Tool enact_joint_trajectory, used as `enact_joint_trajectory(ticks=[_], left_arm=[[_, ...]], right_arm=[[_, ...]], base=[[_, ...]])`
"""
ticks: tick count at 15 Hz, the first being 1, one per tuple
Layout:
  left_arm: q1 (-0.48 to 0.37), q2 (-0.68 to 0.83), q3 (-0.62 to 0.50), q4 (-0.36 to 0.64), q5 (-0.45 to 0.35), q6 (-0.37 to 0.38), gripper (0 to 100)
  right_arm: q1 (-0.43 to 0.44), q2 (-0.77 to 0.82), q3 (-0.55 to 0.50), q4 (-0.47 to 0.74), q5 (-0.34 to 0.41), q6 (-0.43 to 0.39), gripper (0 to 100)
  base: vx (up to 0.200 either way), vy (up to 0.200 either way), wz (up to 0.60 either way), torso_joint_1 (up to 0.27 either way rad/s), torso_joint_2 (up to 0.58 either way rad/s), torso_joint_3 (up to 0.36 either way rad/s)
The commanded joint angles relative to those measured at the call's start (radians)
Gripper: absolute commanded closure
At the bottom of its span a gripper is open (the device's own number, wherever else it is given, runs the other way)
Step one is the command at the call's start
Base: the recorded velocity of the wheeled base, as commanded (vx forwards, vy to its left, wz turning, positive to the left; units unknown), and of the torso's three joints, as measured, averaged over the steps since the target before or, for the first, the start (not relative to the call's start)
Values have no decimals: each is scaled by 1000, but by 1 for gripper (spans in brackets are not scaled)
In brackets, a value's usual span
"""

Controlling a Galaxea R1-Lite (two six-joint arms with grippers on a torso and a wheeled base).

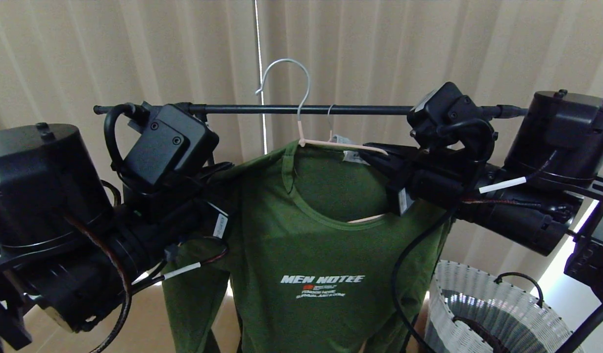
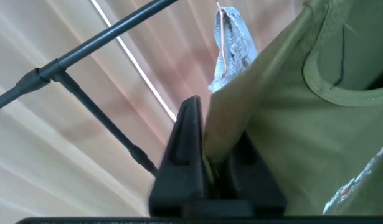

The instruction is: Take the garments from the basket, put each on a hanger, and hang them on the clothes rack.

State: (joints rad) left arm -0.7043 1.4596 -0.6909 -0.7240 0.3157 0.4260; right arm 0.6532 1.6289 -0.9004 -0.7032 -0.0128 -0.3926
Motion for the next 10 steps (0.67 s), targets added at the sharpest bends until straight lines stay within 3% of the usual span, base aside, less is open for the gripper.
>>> enact_joint_trajectory(ticks=[1,3,4,6,10], left_arm=[[0,-2,1,0,0,0,0],[-1,-16,4,0,-6,-1,0],[0,-38,14,0,-72,-6,0],[0,-64,39,2,-130,-12,0],[11,-128,140,2,-135,-44,0]], right_arm=[[0,-9,2,-1,-1,0,100],[-4,-35,25,-1,-12,1,100],[-21,-64,69,-2,-13,1,100],[-47,-106,103,-1,-13,1,100],[-159,-173,152,-2,-9,4,100]], base=[[0,0,0,0,0,0],[0,0,0,0,0,0],[0,0,0,0,0,0],[0,0,0,0,0,0],[0,0,0,0,0,0]])
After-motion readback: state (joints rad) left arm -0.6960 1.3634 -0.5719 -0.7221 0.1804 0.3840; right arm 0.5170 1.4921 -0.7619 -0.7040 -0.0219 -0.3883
